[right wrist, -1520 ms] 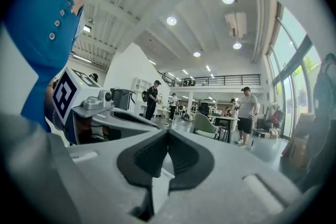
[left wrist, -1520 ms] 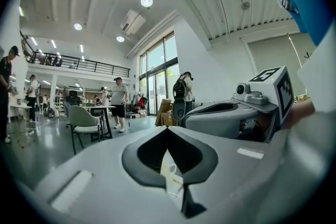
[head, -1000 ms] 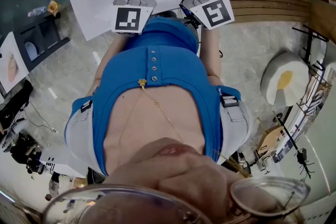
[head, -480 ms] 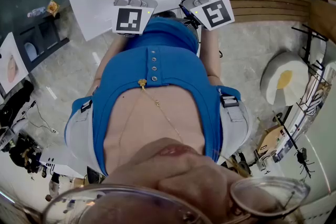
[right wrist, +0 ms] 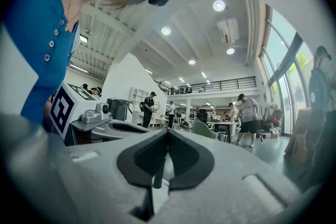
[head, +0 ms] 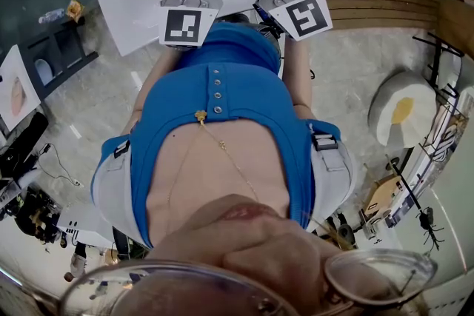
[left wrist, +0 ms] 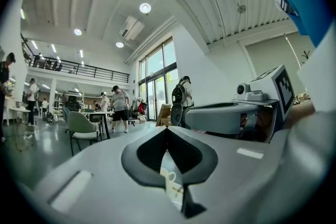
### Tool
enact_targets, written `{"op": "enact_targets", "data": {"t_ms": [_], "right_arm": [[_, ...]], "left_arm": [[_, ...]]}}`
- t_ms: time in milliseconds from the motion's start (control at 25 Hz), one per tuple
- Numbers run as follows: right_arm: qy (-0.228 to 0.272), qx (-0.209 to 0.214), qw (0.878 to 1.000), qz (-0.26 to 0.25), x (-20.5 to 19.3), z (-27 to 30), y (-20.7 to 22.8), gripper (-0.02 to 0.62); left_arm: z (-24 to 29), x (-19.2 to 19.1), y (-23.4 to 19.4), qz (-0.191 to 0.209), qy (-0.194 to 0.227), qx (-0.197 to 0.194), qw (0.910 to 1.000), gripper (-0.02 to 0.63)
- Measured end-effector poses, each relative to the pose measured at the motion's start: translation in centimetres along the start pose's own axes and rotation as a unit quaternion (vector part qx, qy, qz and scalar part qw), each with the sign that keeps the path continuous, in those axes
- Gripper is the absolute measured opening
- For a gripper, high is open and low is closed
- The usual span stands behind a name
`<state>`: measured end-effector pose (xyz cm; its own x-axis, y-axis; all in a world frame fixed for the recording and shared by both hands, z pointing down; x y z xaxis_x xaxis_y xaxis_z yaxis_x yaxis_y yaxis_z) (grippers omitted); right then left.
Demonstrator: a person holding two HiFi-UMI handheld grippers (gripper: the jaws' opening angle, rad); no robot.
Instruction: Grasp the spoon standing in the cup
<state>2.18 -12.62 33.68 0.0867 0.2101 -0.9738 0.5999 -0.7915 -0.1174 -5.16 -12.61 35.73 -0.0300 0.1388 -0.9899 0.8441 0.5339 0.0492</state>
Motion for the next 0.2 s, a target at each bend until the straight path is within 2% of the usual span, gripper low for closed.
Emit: {"op": "enact_targets", "data": {"t_ms": [200], "right_arm": [[0.001,-0.001,1.000,0.003,0.11,-0.27,0.18,0.003]], "left_arm": [[0.11,0.02,0.32,0.000,0.000,-0.003,1.0000,-0.011]]}}
Point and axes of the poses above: the fingertips, and each gripper's own axes: z forward along the fingers, y to its right, x out of its top, the point moved 4 cm from there along -z, backward along the fingers, and after that the axes turned 10 degrees about y, right-handed, at the moved point
